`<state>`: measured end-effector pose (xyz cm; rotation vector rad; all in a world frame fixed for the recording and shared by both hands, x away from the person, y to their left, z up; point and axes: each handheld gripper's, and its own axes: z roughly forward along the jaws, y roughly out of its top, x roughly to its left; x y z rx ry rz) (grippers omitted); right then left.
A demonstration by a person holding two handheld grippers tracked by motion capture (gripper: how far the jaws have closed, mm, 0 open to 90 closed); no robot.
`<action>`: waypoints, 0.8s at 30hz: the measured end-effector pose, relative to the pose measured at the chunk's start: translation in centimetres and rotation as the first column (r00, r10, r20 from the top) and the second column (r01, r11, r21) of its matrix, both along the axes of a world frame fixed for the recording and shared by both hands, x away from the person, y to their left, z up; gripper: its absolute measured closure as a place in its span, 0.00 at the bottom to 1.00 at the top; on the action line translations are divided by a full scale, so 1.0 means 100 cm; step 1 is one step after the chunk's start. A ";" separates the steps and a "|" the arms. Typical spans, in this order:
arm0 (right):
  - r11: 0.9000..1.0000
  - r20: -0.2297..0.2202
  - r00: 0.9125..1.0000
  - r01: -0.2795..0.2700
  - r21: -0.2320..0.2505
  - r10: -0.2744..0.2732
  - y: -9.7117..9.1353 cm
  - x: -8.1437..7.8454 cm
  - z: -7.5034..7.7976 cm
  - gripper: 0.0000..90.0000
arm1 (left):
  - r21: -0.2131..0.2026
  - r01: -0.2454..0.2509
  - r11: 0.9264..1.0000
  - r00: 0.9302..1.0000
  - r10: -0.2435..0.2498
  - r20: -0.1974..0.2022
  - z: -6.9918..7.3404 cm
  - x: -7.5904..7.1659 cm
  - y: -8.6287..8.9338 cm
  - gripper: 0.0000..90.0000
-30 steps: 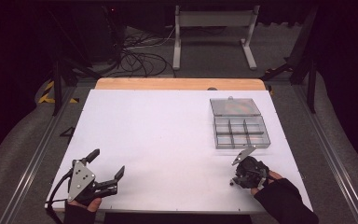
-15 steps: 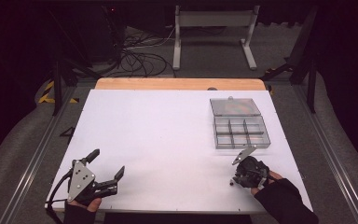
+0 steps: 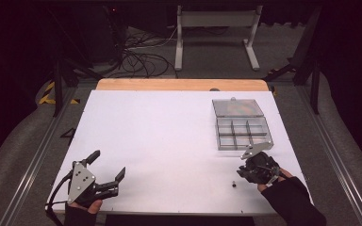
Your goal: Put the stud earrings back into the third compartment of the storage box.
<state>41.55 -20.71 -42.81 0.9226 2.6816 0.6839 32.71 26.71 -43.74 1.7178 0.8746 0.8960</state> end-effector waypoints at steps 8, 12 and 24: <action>0.999 0.039 0.999 0.009 0.043 -0.010 -0.003 0.005 0.019 0.88 | 0.001 0.001 1.000 1.000 -0.001 0.003 0.000 0.000 0.000 0.08; 0.998 0.052 0.998 0.018 0.053 -0.021 -0.006 0.009 0.027 0.88 | 0.000 0.001 1.000 1.000 -0.001 0.002 0.000 0.000 0.000 0.08; 0.995 0.081 0.995 0.048 0.083 -0.055 -0.015 0.025 0.044 0.88 | -0.003 0.001 1.000 1.000 -0.001 -0.001 0.000 0.001 0.000 0.08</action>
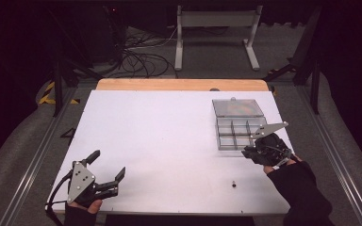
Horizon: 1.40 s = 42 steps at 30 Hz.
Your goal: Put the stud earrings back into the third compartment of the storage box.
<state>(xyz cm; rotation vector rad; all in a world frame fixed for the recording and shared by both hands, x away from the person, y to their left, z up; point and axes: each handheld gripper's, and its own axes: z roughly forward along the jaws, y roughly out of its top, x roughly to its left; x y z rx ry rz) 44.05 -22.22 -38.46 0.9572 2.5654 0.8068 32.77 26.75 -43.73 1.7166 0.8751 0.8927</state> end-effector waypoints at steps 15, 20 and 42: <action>0.998 0.024 0.997 0.069 0.008 -0.069 -0.009 0.026 0.011 0.88 | 0.000 0.002 1.000 1.000 -0.002 -0.004 0.000 0.000 0.000 0.08; 0.996 0.025 0.996 0.089 0.011 -0.089 -0.012 0.036 0.013 0.88 | 0.000 0.000 1.000 1.000 0.000 0.001 0.000 0.000 0.001 0.08; 0.976 0.023 0.976 0.217 0.010 -0.217 -0.028 0.086 -0.007 0.88 | -0.001 -0.001 1.000 1.000 0.001 -0.001 0.000 0.000 0.001 0.08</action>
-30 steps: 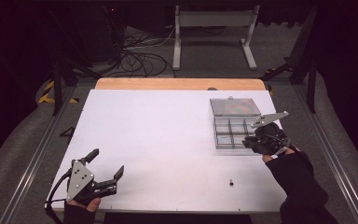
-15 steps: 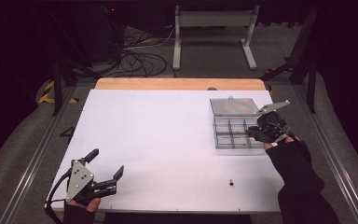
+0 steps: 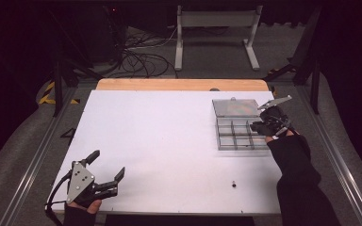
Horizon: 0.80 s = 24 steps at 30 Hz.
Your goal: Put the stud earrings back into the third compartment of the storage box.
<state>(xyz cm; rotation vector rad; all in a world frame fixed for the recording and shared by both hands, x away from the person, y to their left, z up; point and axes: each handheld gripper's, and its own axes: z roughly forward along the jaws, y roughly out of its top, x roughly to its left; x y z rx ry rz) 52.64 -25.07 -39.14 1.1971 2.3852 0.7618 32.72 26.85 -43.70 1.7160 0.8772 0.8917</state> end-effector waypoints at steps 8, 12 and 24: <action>0.999 0.005 0.999 0.051 -0.005 -0.051 -0.008 0.014 -0.014 0.88 | 0.001 0.002 1.000 1.000 -0.002 -0.004 0.000 0.000 0.000 0.08; 0.998 0.001 0.998 0.069 -0.008 -0.069 -0.011 0.020 -0.020 0.88 | 0.006 0.003 1.000 1.000 -0.003 -0.003 0.000 0.000 0.000 0.09; 0.994 -0.032 0.994 0.107 -0.026 -0.108 -0.018 0.033 -0.037 0.88 | 0.006 0.003 1.000 1.000 -0.003 -0.004 0.000 0.000 0.000 0.09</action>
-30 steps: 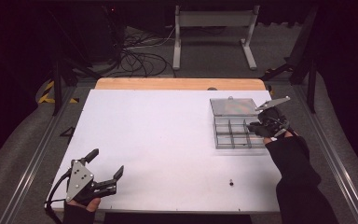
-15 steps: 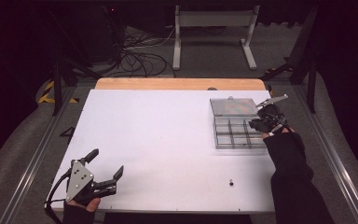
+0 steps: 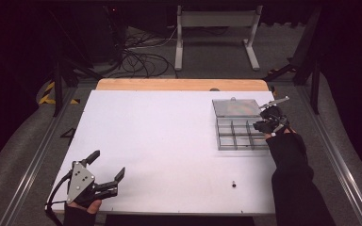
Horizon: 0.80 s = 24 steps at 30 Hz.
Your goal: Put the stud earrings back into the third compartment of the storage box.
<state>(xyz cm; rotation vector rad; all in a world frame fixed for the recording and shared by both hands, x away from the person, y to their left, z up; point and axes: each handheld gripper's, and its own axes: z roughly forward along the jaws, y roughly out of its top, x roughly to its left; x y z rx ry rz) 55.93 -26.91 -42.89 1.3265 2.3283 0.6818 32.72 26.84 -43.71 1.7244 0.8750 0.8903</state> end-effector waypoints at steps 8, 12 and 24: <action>1.000 -0.018 1.000 0.021 -0.012 -0.021 -0.003 0.005 -0.008 0.88 | 0.000 -0.001 1.000 1.000 0.001 0.000 0.000 0.000 0.000 0.09; 1.000 -0.024 0.999 0.025 -0.016 -0.025 -0.003 0.006 -0.010 0.87 | -0.001 -0.001 1.000 1.000 0.001 0.000 0.000 0.000 0.000 0.09; 1.000 0.025 1.000 -0.011 -0.001 0.011 0.001 -0.007 0.003 0.67 | -0.007 -0.002 1.000 1.000 0.002 -0.002 0.000 0.000 0.000 0.09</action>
